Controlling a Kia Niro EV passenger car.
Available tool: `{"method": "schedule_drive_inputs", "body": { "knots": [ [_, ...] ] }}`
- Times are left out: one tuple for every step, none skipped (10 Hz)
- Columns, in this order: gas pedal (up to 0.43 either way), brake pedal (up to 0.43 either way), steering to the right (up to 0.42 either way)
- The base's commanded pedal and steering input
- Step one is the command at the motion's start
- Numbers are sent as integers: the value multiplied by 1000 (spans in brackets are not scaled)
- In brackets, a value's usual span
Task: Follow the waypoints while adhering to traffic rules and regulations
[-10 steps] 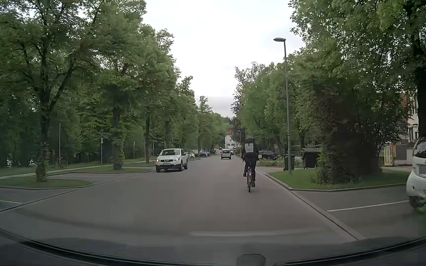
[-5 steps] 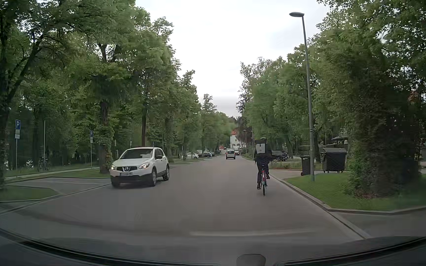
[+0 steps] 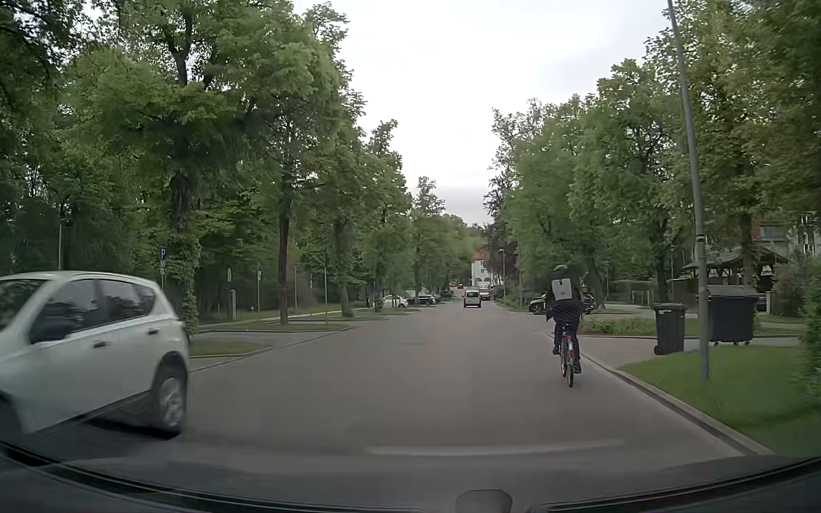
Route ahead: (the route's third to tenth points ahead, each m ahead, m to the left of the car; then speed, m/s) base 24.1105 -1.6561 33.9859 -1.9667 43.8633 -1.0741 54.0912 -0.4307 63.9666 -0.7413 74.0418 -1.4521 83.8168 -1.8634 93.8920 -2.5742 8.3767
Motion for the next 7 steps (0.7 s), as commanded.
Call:
{"method": "schedule_drive_inputs", "body": {
  "knots": [
    [311,0,-47],
    [311,0,-40],
    [311,0,-29],
    [311,0,-16],
    [311,0,-7],
    [311,0,-2],
    [311,0,1]
  ]
}}
